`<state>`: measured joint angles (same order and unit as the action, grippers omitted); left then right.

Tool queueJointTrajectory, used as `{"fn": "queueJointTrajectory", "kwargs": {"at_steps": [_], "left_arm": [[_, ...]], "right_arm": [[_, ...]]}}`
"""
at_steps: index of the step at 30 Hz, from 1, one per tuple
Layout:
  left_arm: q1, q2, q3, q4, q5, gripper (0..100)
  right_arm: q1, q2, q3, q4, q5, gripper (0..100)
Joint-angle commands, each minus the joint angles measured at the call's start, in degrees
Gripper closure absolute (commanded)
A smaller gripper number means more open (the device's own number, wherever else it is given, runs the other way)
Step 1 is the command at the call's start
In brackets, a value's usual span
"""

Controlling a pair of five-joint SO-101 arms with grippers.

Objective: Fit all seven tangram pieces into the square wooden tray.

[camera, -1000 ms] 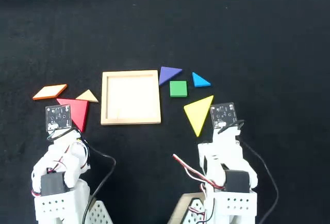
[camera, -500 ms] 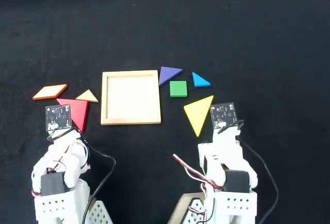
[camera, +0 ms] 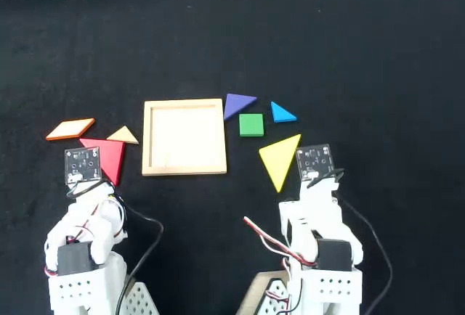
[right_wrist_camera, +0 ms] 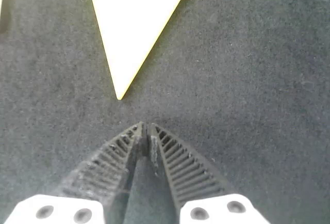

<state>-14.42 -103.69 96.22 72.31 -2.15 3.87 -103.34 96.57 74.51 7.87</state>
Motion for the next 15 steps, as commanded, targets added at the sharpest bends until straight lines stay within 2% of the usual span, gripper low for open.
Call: {"fn": "queueJointTrajectory", "kwargs": {"at_steps": [1,7,12,15], "left_arm": [[0.66,-0.53,1.19,0.18,-0.35,97],[0.66,-0.53,1.19,-9.85,-0.26,97],[0.66,-0.53,1.19,-14.77,-0.97,97],[0.57,-0.53,1.1,-14.59,-7.38,97]], "right_arm": [[-0.26,-5.14,-0.04,0.26,0.09,98.7],[-0.26,-5.14,-0.04,0.26,0.09,98.7],[-0.44,-5.23,-0.04,-2.55,0.44,98.7],[-0.44,-5.23,-0.04,-9.41,0.44,98.7]]}}
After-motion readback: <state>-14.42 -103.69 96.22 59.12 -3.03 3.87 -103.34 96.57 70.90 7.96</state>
